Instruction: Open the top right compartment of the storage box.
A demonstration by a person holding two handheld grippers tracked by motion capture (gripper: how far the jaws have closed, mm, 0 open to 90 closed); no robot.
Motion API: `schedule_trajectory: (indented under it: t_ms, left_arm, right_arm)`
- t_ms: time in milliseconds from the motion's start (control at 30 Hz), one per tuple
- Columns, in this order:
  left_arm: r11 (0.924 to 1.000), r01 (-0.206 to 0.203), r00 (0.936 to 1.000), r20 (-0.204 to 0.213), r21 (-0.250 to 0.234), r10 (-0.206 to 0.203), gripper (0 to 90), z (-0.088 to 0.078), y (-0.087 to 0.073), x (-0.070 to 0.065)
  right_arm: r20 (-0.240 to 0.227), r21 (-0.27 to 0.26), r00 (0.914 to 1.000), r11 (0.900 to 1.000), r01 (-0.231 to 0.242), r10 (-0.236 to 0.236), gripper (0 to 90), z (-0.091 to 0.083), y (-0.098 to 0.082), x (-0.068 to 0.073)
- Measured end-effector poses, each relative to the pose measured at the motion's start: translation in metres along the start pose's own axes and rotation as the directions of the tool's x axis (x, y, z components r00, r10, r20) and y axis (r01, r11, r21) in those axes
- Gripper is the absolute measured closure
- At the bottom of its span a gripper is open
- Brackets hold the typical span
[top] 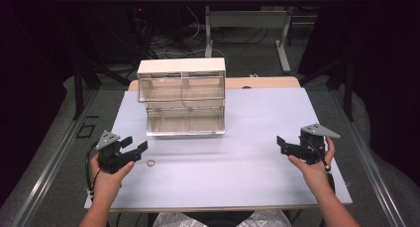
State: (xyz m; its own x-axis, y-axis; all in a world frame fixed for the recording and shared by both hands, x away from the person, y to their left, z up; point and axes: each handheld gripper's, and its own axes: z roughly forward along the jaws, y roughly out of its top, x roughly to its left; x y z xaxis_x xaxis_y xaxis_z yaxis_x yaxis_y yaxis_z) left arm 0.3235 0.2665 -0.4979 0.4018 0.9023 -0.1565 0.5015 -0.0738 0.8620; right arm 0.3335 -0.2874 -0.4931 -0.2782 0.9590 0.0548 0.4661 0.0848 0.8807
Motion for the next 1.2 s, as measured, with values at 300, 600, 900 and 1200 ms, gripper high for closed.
schedule_trajectory:
  t_ms: [300, 600, 900, 1200]
  left_arm:
    - [0.9999, 0.008, 0.9999, 0.013, -0.009, -0.007, 25.0, 0.000, 0.001, -0.001]
    - [0.9998, 0.009, 0.9999, 0.010, -0.015, -0.008, 24.0, 0.000, 0.003, -0.001]
    - [0.9997, 0.003, 1.0000, 0.002, -0.025, -0.003, 24.3, -0.002, 0.003, -0.003]
    - [0.9993, 0.009, 1.0000, 0.003, -0.036, -0.009, 27.7, -0.004, 0.005, -0.003]
  right_arm:
    - [-0.050, -0.068, 0.9972, 0.996, 0.051, -0.054, 13.1, -0.001, 0.006, 0.018]
    - [-0.102, -0.110, 0.9911, 0.991, 0.074, -0.085, 15.4, 0.001, 0.015, 0.036]
    - [-0.148, -0.100, 0.9849, 0.992, 0.075, -0.089, 24.4, 0.002, 0.024, 0.048]
    - [-0.198, -0.099, 0.9758, 0.992, 0.074, -0.092, 35.5, 0.005, 0.030, 0.060]
